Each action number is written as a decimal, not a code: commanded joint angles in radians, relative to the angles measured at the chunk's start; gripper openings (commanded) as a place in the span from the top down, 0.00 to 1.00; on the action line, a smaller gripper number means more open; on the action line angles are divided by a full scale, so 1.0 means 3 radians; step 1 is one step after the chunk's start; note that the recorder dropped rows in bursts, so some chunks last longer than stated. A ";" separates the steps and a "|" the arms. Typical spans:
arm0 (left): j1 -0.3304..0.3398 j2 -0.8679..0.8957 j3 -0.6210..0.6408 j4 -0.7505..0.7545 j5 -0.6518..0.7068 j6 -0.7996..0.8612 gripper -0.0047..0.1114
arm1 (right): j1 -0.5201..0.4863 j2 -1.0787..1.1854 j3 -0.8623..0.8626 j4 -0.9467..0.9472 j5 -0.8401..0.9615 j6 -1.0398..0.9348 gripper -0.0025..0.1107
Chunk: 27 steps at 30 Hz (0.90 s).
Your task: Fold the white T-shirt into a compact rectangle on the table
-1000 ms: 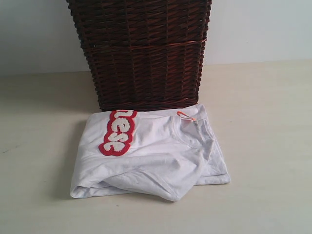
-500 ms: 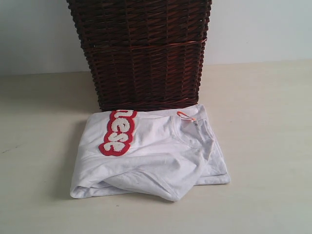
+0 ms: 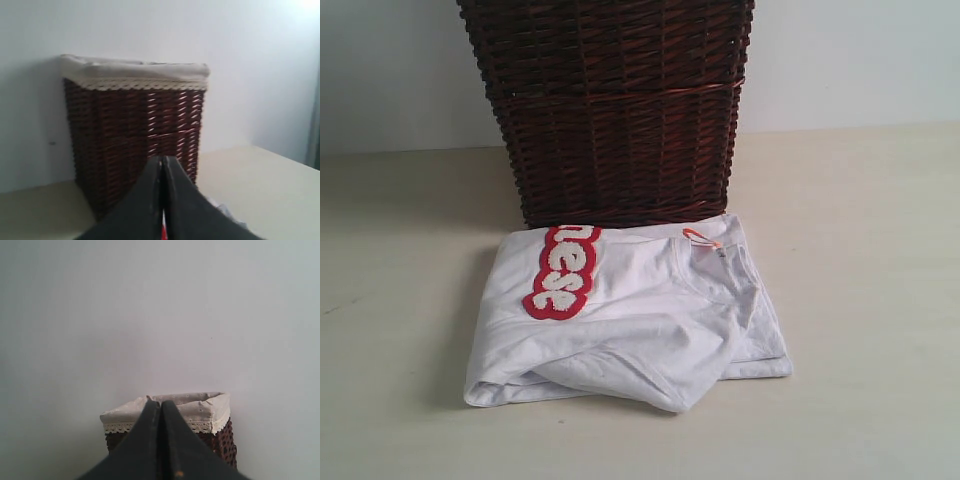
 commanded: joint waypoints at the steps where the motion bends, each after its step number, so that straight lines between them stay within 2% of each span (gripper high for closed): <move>1: 0.0600 -0.0011 0.0194 -0.0155 -0.0066 -0.0085 0.96 | -0.0013 -0.0017 0.0009 -0.0003 -0.0003 -0.0018 0.98; 6: 0.1142 -0.0011 0.0400 -0.0095 -0.0066 -0.0085 0.96 | -0.0013 -0.0017 0.0009 -0.0003 -0.0003 -0.0018 0.98; 9: 0.1365 -0.0011 0.0533 0.0060 -0.0080 -0.0208 0.96 | -0.0013 -0.0017 0.0009 -0.0003 -0.0003 -0.0018 0.98; 12: 0.1430 -0.0011 0.0697 0.0487 -0.0239 -0.0751 0.96 | -0.0013 -0.0017 0.0009 -0.0003 -0.0003 -0.0018 0.98; 15: 0.1430 -0.0011 0.0805 0.0788 -0.0607 -0.1113 0.96 | -0.0013 -0.0017 0.0009 -0.0003 -0.0003 -0.0018 0.98; 19: 0.1450 -0.0011 0.0805 0.0788 -0.0465 -0.1085 0.96 | -0.0013 -0.0017 0.0009 -0.0003 -0.0003 -0.0018 0.98; 23: 0.1569 -0.0011 0.0805 0.0765 -0.0424 -0.0824 0.96 | -0.0013 -0.0017 0.0009 -0.0003 -0.0003 -0.0018 0.98; 27: 0.1637 -0.0011 0.0805 0.0698 -0.0086 -0.0565 0.96 | -0.0013 -0.0017 0.0009 -0.0003 -0.0003 -0.0018 0.98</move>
